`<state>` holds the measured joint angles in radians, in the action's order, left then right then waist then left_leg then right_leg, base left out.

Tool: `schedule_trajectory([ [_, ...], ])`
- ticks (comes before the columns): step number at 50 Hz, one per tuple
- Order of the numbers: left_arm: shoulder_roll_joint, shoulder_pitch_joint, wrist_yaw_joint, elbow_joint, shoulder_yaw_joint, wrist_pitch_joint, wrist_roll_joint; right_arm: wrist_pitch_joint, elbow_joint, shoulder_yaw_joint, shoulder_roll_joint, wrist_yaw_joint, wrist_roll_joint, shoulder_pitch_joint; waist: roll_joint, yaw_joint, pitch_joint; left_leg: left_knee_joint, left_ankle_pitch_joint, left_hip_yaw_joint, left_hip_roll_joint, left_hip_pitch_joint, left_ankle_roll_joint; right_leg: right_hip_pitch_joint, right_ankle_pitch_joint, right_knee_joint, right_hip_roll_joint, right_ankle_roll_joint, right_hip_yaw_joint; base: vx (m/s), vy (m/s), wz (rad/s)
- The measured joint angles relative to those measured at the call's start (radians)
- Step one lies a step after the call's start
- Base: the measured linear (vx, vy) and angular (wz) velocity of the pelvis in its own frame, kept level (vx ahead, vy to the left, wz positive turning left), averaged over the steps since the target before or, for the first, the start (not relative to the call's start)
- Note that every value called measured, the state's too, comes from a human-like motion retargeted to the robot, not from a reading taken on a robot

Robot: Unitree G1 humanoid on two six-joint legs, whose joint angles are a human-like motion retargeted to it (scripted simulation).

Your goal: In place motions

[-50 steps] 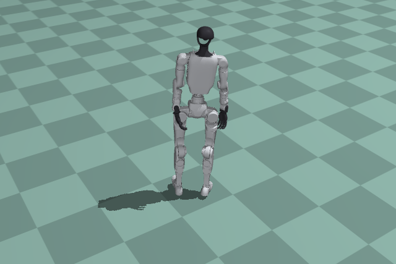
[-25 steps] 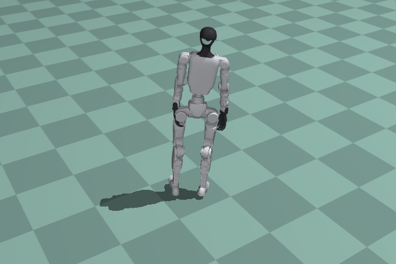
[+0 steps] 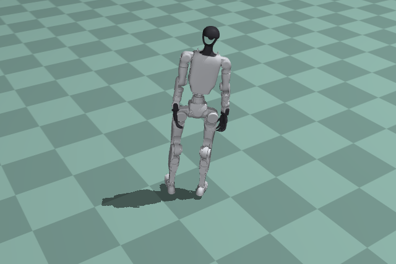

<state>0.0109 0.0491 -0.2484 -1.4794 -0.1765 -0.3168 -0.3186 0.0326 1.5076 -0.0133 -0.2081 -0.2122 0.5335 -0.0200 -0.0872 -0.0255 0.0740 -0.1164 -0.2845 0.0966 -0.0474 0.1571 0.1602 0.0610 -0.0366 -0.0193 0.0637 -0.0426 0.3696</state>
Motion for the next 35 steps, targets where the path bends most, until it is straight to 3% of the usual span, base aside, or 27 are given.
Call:
schedule_trajectory([
  [3, -0.008, -0.007, -0.039, 0.020, 0.006, 0.020, -0.023, -0.001, -0.006, -0.011, -0.005, -0.008, 0.003, 0.000, 0.005, -0.003, -0.003, -0.072, 0.019, -0.052, 0.005, 0.067, 0.027, 0.009, 0.001, 0.004, 0.023, -0.007, 0.028, -0.08, 0.04, 0.66],
  [7, -0.018, -0.008, -0.006, 0.043, 0.019, 0.024, -0.020, 0.000, -0.008, -0.020, -0.011, -0.012, 0.005, 0.007, 0.025, 0.008, -0.006, -0.122, 0.032, -0.163, 0.042, 0.108, -0.002, 0.016, 0.006, 0.006, 0.059, -0.016, 0.061, -0.09, 0.05, 0.47],
  [11, -0.026, 0.012, 0.021, 0.050, 0.007, 0.039, -0.019, 0.005, -0.006, -0.016, -0.019, -0.017, 0.030, 0.003, 0.046, 0.047, -0.009, -0.103, -0.006, -0.088, 0.020, 0.083, -0.052, 0.022, 0.012, 0.002, 0.079, -0.025, 0.035, -0.07, 0.09, -0.33],
  [19, -0.025, 0.034, -0.028, -0.042, -0.062, 0.010, -0.035, -0.004, -0.023, -0.017, -0.034, -0.002, 0.044, -0.005, 0.012, 0.009, 0.030, 0.012, -0.013, -0.026, 0.018, 0.030, -0.033, 0.039, 0.019, -0.009, 0.080, -0.046, 0.012, -0.07, 0.22, -0.18],
  [27, -0.047, 0.012, -0.126, -0.026, -0.053, -0.004, -0.053, -0.020, -0.013, -0.049, -0.009, -0.044, -0.063, -0.002, 0.046, 0.021, 0.031, 0.064, 0.012, -0.022, 0.069, 0.008, -0.061, 0.042, 0.032, -0.017, 0.124, -0.068, 0.009, -0.12, 0.20, -0.01],
  [35, -0.070, -0.052, -0.127, 0.006, -0.043, -0.003, -0.042, -0.039, -0.065, 0.006, 0.002, -0.069, 0.021, -0.021, 0.068, 0.021, 0.009, 0.079, 0.028, -0.033, 0.075, 0.033, -0.068, 0.096, 0.028, -0.094, 0.151, -0.081, -0.005, -0.17, 0.14, -0.02],
])
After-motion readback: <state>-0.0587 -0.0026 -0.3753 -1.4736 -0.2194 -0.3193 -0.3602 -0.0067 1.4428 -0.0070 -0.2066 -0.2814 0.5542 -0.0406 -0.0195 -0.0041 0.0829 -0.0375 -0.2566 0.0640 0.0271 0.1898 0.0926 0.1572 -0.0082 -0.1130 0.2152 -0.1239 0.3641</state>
